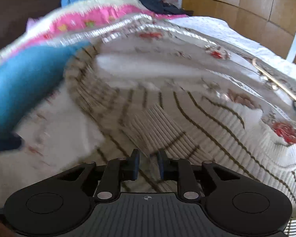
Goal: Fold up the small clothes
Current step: 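Reach over and grasp the other sleeve cuff with the right gripper, then fold the second sleeve across the sweater body with the right gripper, release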
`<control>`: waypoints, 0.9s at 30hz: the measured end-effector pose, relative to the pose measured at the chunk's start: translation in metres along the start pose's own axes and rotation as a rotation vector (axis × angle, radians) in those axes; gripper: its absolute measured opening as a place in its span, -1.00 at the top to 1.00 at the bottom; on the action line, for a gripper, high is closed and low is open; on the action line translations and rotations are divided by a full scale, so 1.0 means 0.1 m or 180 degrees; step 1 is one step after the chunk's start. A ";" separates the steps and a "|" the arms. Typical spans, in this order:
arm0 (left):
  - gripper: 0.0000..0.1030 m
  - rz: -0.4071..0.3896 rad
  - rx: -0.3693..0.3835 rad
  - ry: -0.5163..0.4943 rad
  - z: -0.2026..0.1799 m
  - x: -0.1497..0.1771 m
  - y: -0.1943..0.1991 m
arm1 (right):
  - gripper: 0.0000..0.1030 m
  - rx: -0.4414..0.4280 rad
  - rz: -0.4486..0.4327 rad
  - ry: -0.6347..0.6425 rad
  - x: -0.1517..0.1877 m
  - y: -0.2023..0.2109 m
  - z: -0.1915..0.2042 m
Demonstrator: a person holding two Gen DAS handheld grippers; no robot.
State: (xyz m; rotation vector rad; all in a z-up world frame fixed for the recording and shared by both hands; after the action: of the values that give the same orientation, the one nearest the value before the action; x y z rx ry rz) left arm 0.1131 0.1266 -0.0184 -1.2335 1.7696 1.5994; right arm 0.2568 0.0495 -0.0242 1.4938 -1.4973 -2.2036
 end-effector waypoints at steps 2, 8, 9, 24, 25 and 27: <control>-1.00 -0.0068 -0.0079 0.0073 0.07 -0.03 0.04 | 0.58 -0.0139 -0.0090 -0.0083 -0.16 0.09 0.05; -1.00 -0.0230 -0.0463 0.0224 0.35 -0.11 0.09 | 0.57 -0.0679 -0.0004 -0.0200 -0.75 -0.23 0.54; -1.00 -0.0254 -0.0508 0.0265 0.41 -0.12 0.09 | 0.57 -0.0739 0.0015 -0.0221 -0.85 -0.32 0.61; -1.00 -0.0208 -0.0734 0.0930 0.99 -0.07 -0.06 | 0.68 -0.1224 0.0182 -0.0885 -1.52 -1.57 1.14; -1.00 -0.0204 -0.0729 0.0938 1.00 -0.07 -0.06 | 0.71 -0.1258 0.0155 -0.0911 -1.51 -1.55 1.14; -1.00 -0.0204 -0.0717 0.0908 0.97 -0.06 -0.06 | 0.75 -0.1260 0.0079 -0.0935 -1.51 -1.47 1.13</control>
State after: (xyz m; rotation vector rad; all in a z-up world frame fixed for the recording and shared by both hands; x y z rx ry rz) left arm 0.0986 0.2210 -0.0387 -1.6792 1.7263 1.6896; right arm 0.3114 0.2822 -0.0293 1.0628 -1.0377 -2.5951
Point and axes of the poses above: each gripper's, at about its wrist camera, not at the fingertips, and y roughly against the way its jaws point, z to its left, x to its underside, the point moved 5 cm from there along -y, roughly the way its jaws point, and after that the axes turned 5 degrees about -y, right-handed, at the moved point
